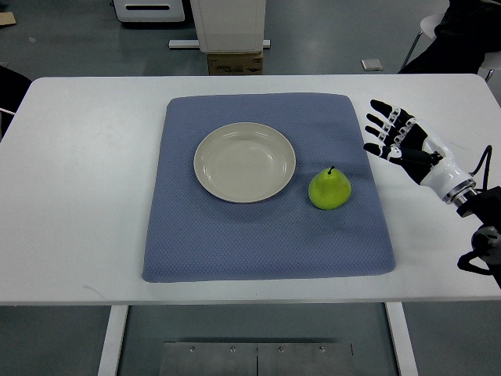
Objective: Place pear on plate with right hand
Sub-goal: 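Move the open right hand toward the green pear, then close the right hand fingers around the green pear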
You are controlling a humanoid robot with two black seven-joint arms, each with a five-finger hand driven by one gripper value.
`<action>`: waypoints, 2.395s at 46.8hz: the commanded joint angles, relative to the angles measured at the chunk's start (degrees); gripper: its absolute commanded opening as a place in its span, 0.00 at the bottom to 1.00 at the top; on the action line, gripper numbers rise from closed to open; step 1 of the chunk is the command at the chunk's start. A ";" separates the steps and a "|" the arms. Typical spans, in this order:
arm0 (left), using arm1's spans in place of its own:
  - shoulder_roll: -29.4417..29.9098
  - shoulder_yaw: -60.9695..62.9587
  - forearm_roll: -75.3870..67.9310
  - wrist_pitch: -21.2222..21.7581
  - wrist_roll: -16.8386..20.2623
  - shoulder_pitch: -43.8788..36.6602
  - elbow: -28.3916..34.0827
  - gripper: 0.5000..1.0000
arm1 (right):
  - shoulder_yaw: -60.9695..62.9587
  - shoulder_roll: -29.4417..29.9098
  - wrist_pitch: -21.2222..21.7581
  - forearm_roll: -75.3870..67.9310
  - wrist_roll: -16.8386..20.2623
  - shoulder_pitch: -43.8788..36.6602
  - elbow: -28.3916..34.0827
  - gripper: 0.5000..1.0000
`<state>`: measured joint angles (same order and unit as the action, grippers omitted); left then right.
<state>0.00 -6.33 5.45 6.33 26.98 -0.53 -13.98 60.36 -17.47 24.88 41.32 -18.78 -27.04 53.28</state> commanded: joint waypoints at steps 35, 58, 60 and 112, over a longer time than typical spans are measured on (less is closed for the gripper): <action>0.00 0.00 0.00 0.00 0.00 0.00 0.00 1.00 | -23.44 -1.25 -12.49 -0.10 -12.51 -6.18 -0.11 0.97; 0.00 0.00 0.00 0.00 0.00 0.00 0.00 1.00 | -28.10 -0.81 -13.01 -0.10 -14.80 -6.79 -0.11 0.97; 0.00 0.00 0.00 0.00 0.00 0.00 0.00 1.00 | -28.45 -0.63 -13.89 -0.10 -14.97 -6.88 -0.11 0.97; 0.00 0.00 0.00 0.00 0.00 0.00 0.00 1.00 | -37.33 3.06 -27.52 -0.10 -16.22 -7.32 -6.35 0.94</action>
<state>0.00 -6.33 5.45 6.33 26.98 -0.53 -13.97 23.37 -14.62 -2.36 41.31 -35.02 -34.36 47.55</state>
